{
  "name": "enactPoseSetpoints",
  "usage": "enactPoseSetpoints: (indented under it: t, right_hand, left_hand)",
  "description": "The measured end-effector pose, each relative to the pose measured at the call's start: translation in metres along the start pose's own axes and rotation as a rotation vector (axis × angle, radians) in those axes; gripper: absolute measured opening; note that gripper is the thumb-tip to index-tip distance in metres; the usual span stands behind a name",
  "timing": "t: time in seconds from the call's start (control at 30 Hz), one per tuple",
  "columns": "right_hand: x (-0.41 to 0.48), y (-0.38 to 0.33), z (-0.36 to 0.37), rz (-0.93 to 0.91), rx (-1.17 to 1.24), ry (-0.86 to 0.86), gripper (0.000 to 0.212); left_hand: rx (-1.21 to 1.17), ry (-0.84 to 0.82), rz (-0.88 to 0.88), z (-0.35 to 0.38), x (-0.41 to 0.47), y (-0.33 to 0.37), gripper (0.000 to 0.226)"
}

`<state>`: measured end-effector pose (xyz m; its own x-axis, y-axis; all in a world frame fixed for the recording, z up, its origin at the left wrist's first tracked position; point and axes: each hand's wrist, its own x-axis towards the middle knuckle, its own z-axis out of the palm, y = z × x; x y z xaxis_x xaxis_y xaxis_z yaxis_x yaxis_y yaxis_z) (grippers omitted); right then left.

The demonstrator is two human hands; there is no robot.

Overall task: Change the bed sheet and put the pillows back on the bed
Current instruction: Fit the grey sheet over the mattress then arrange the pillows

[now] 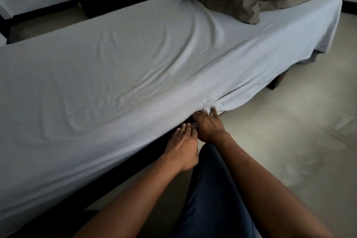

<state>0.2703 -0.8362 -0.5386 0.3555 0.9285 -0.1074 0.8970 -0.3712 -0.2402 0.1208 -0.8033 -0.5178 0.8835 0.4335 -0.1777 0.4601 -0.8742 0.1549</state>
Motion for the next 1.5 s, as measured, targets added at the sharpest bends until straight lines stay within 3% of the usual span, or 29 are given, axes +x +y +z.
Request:
enactPoseSetpoints:
  t: [0.07,0.2,0.3,0.4,0.57,0.67,0.73,0.9,1.0,1.1,1.2,1.23,1.3,1.4,1.5]
  right_hand:
    - [-0.002,-0.001,0.002,-0.017,-0.01,-0.01,0.054]
    - [-0.048,-0.005,0.009,-0.044,0.029,0.037,0.086]
    - [-0.055,0.012,0.012,0.036,0.047,0.019,0.093]
    - [-0.023,0.041,0.005,0.062,0.046,0.056,0.086]
    - [0.018,0.061,-0.014,0.068,0.064,-0.005,0.049]
    - [-0.013,0.055,-0.002,-0.077,0.035,0.105,0.067]
    - [-0.031,0.053,0.002,-0.054,0.087,0.213,0.08]
    - [-0.001,0.083,-0.001,0.134,-0.015,0.077,0.085]
    - [0.03,0.096,-0.014,0.184,0.004,0.058,0.073]
    - [0.028,0.098,-0.017,0.15,0.021,0.018,0.072]
    - [-0.001,0.092,-0.009,0.101,0.048,0.037,0.078]
    - [-0.009,0.092,-0.013,0.097,0.071,0.078,0.07]
    - [-0.02,0.092,-0.031,0.154,0.107,0.285,0.042]
    - [-0.01,0.099,-0.079,0.31,0.199,0.663,0.031]
    - [0.027,0.114,-0.125,0.287,0.198,0.718,0.031]
  left_hand:
    - [-0.03,-0.007,-0.013,0.002,0.007,-0.002,0.078]
    - [-0.069,-0.051,0.076,0.006,0.031,-0.014,0.084]
    - [-0.005,-0.09,0.042,0.009,0.036,-0.011,0.093]
    - [0.042,-0.073,-0.003,0.016,0.034,0.002,0.092]
    - [0.02,-0.03,0.041,0.001,0.053,0.014,0.082]
    - [-0.02,-0.026,0.087,0.001,0.07,0.013,0.083]
    - [0.028,-0.053,0.094,0.005,0.085,0.013,0.093]
    - [0.118,-0.069,0.005,0.017,0.085,0.027,0.114]
    - [0.112,-0.141,-0.011,0.002,0.092,0.032,0.104]
    - [0.052,-0.197,0.034,-0.019,0.086,0.036,0.08]
    - [-0.039,-0.067,0.18,-0.043,0.076,0.038,0.04]
    - [-0.093,0.026,0.225,-0.056,0.077,0.039,0.033]
    - [-0.172,0.196,0.3,-0.083,0.088,0.041,0.03]
    - [-0.206,0.397,0.326,-0.126,0.118,0.04,0.03]
    - [-0.195,0.456,0.269,-0.159,0.158,0.035,0.031]
